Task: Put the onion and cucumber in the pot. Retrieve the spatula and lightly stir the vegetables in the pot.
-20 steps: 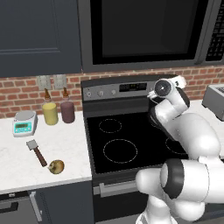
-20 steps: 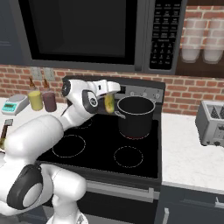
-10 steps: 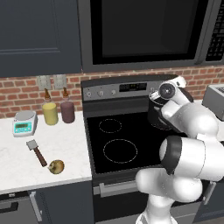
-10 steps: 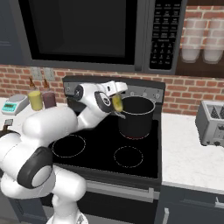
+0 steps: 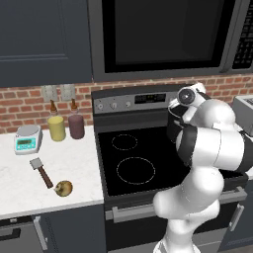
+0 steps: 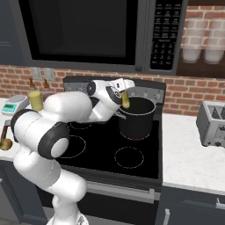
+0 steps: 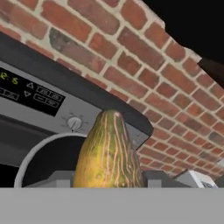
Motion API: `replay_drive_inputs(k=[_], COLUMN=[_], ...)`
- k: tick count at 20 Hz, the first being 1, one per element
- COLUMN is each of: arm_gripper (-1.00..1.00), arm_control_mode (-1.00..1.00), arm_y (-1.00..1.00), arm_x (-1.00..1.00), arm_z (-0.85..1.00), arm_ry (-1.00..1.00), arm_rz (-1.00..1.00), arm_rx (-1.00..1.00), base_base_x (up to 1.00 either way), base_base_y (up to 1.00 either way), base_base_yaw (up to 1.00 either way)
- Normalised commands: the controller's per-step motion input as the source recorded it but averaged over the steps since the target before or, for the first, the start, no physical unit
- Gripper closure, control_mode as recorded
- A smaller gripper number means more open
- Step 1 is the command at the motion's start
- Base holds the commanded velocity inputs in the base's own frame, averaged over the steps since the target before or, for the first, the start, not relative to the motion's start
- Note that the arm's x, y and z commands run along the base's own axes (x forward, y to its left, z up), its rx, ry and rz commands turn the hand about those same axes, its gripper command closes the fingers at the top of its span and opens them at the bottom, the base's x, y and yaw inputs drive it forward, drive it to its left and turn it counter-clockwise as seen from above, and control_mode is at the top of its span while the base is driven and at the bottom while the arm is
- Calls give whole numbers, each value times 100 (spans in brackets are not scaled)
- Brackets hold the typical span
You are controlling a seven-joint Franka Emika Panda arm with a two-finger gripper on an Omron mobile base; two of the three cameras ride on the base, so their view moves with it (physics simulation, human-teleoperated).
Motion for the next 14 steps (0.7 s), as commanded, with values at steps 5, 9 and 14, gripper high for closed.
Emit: replay_drive_inputs(k=[5, 9, 14], arm_gripper=[100, 100, 100], arm_control_mode=[-100, -100, -100], arm_y=[-17, -21, -23], arm_x=[33, 36, 39], arm_z=[-39, -29, -5], arm_ry=[13, 6, 0], arm_rz=[0, 0, 0], arm_rx=[9, 8, 4], base_base_x=[0, 0, 0], base_base_y=[0, 0, 0], base_base_yaw=[0, 0, 0])
